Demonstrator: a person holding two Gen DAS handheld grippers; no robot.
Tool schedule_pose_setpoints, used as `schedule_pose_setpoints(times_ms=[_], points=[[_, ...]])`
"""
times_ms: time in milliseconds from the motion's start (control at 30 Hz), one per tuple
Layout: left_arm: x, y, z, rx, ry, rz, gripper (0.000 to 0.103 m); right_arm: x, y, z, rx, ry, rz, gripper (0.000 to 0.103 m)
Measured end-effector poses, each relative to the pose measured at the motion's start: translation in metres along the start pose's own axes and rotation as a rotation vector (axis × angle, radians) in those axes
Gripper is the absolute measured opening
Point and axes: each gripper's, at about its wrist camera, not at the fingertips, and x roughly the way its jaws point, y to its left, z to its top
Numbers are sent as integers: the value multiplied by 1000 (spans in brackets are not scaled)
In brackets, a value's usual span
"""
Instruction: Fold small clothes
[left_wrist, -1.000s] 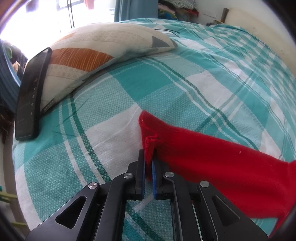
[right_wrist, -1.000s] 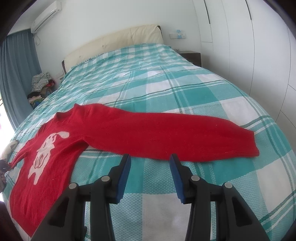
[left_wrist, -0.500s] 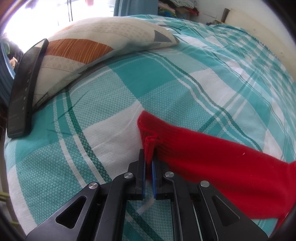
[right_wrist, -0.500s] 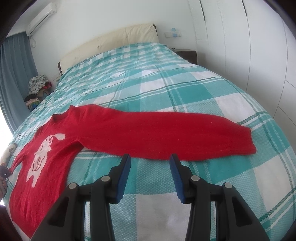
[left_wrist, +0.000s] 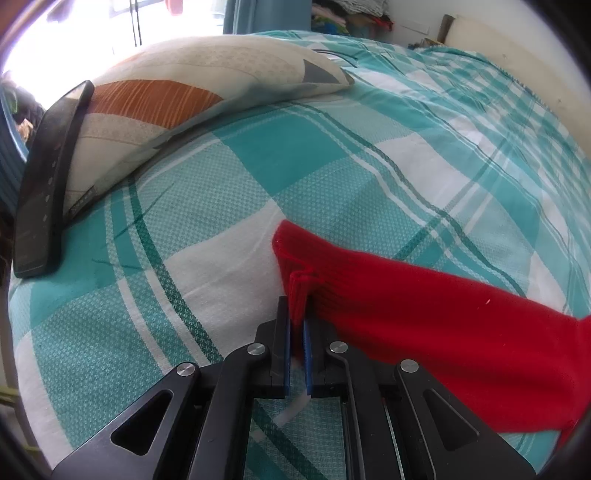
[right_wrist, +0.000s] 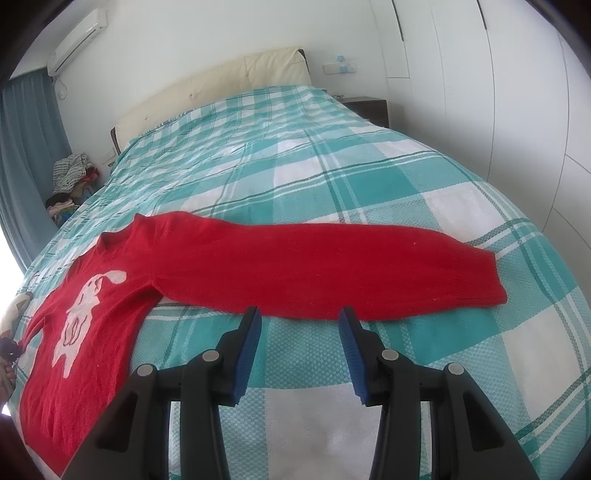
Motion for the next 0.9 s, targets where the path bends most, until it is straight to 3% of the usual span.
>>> schedule_pose_setpoints(times_ms=[167,233,267,300,400,567,667,800,900], points=[[-4,-7,-2,37,-20,24,10,-1,0,0,2,-4,0,44],[-11,-12,-3,62,-36,45,29,-2,0,1,4,-6,1,44],[-16,-14,-3,73,-39,47,60,-2,0,1,5,-8,1,45],[-24,-16,-4,78,-51,48,81,-3,0,1,6,-11,1,49],[-59,-30,-13,126,-137,1,83,-9,-1,3,7,-38,-2,59],[-124,-75,-50,289,-240,-120,89,-14,-2,4,5,-60,-13,59],[-159,-100,-78,332,-268,-225,95,-17,-3,4,7,-71,-26,60],[-183,-132,-108,390,-297,-324,96,-24,-4,4,-3,-105,-55,60],[-183,-151,-126,441,-334,-321,96,-28,-3,4,-12,-124,-70,63]])
